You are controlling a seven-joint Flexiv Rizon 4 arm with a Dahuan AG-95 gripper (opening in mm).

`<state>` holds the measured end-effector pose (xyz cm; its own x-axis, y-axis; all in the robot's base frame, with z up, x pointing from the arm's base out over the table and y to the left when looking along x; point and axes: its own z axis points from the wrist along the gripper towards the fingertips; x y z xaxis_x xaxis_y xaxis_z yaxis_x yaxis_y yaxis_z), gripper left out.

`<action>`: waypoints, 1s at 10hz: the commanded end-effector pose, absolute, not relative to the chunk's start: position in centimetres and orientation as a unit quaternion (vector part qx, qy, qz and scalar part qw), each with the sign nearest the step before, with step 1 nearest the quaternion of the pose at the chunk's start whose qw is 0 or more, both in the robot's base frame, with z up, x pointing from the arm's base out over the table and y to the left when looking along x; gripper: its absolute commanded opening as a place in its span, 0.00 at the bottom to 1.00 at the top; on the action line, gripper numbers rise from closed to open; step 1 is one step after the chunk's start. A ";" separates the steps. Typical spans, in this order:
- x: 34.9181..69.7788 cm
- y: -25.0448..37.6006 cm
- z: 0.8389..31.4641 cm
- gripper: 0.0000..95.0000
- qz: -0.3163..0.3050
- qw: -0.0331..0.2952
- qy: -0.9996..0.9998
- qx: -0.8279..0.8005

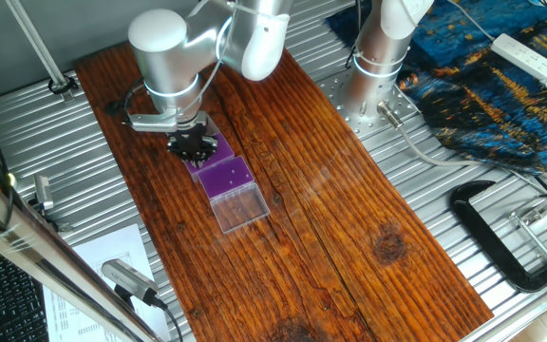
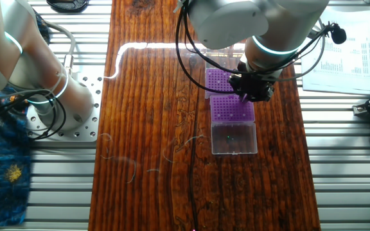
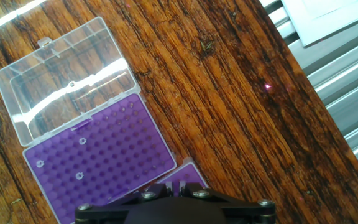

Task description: Transfer all small pipette tips from one holder to another

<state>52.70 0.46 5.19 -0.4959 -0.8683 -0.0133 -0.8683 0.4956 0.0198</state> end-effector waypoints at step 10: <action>52.6 1.1 9.0 0.00 0.010 -0.014 0.866 -0.499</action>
<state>52.72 1.30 9.25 -0.5064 -0.8622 0.0151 -0.8613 0.5066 0.0383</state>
